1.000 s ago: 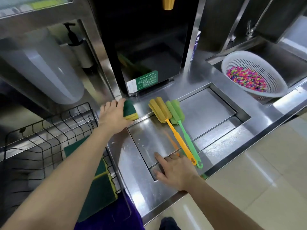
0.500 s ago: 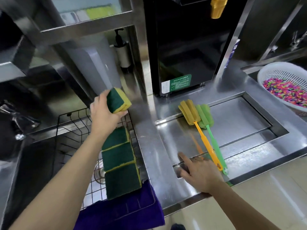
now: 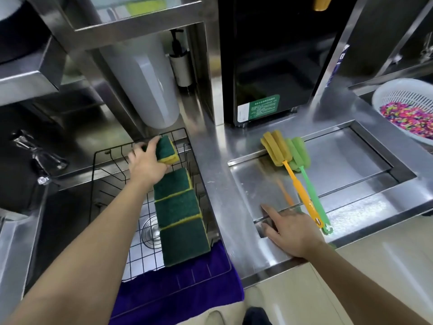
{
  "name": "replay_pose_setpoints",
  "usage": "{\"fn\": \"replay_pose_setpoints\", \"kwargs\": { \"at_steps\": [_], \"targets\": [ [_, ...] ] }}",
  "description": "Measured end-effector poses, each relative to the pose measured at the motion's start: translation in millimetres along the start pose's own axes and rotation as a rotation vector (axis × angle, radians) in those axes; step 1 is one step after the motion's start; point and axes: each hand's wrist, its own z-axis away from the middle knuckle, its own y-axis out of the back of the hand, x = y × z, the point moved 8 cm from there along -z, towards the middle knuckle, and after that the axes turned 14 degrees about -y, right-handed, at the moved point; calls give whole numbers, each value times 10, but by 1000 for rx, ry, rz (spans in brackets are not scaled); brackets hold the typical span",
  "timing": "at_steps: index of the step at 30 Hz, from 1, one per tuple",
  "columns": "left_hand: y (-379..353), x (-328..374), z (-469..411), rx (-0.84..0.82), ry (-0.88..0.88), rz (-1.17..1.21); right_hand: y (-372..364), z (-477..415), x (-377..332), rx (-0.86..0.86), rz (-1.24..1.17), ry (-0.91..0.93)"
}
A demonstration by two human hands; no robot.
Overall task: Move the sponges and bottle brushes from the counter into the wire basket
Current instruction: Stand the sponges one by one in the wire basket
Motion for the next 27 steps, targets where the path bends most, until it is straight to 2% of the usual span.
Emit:
{"fn": "replay_pose_setpoints", "kwargs": {
  "at_steps": [12,17,22,27],
  "targets": [
    [-401,-219,-124,-169,1,81,-22,-21,22,-17,38,-37],
    [-506,-117,5,-147,-69,161,9,-23,13,7,65,-48],
    [-716,-145,40,-260,-112,-82,43,-23,1,56,73,-49],
    [-804,-127,13,-298,-91,-218,51,-24,-5,38,79,-60]
  ]
}}
